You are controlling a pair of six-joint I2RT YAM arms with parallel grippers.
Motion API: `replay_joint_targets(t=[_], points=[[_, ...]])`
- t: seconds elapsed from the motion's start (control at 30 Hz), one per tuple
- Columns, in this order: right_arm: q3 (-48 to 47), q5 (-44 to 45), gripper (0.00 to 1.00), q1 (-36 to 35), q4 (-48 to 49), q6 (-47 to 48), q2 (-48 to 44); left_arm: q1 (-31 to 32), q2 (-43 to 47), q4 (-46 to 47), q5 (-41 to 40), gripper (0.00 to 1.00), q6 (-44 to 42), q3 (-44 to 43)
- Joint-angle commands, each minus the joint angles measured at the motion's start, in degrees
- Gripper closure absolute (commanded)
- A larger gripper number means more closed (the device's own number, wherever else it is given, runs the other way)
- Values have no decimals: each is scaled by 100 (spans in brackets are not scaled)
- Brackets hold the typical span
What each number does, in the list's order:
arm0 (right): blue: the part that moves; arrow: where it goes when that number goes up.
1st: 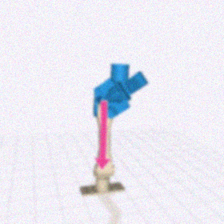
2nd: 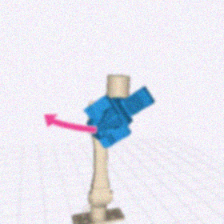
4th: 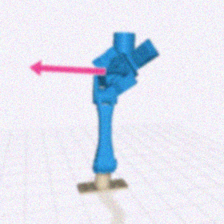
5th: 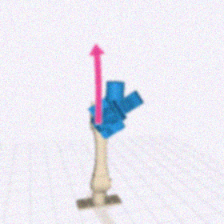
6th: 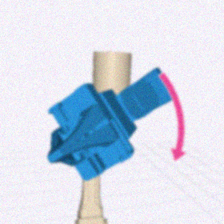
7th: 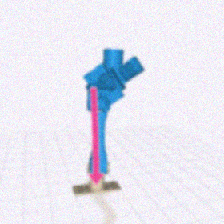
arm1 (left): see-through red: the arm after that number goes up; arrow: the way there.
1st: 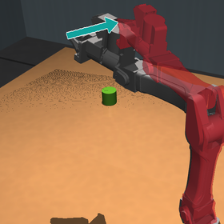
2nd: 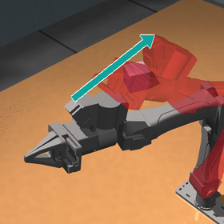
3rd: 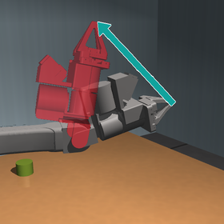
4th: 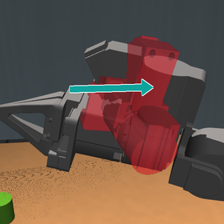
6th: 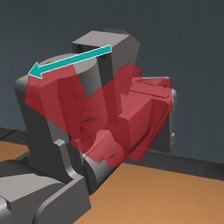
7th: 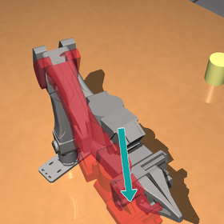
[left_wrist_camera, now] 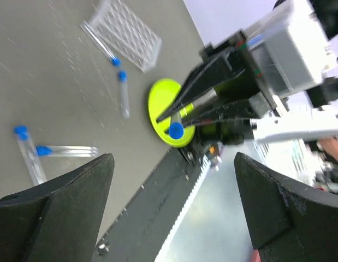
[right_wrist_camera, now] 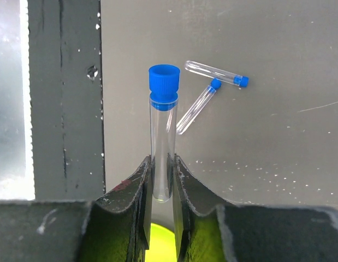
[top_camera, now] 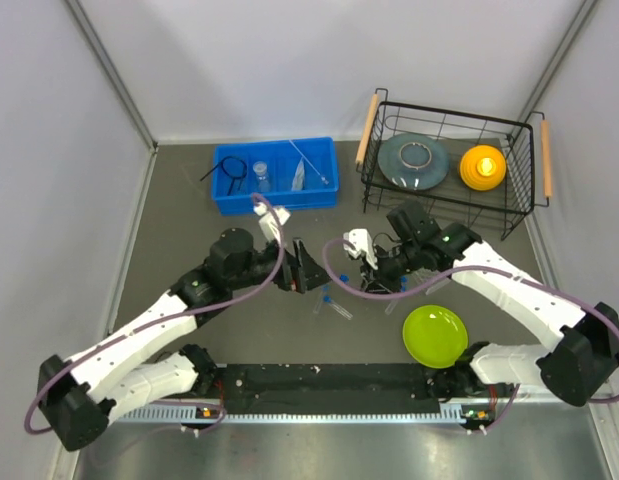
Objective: Organize the chemistry lab equipment
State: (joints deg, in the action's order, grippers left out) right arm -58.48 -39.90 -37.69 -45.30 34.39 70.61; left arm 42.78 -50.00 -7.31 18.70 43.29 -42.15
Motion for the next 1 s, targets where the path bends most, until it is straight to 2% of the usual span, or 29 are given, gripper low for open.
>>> replay_joint_targets(t=[0.0,0.03,0.17,0.27,0.47,0.7,0.97], points=[[-76,158,88,-194,-356,823,-91,-16,-554,1459,1776,5,573,294],[-93,141,88,-229,-383,841,-39,-16,-755,1669,1856,9,689,339],[-137,88,88,-326,-454,920,58,-7,-1064,2803,2111,14,1208,611],[-173,79,88,-397,-471,938,111,-7,-1310,2980,2138,21,1392,647],[-190,79,87,-441,-489,955,155,19,-1820,3139,2278,37,1551,638],[-155,88,87,-458,-480,947,164,81,-2145,2964,2349,46,1498,489],[-155,79,86,-458,-480,929,164,186,-2313,2797,2375,62,1463,339]])
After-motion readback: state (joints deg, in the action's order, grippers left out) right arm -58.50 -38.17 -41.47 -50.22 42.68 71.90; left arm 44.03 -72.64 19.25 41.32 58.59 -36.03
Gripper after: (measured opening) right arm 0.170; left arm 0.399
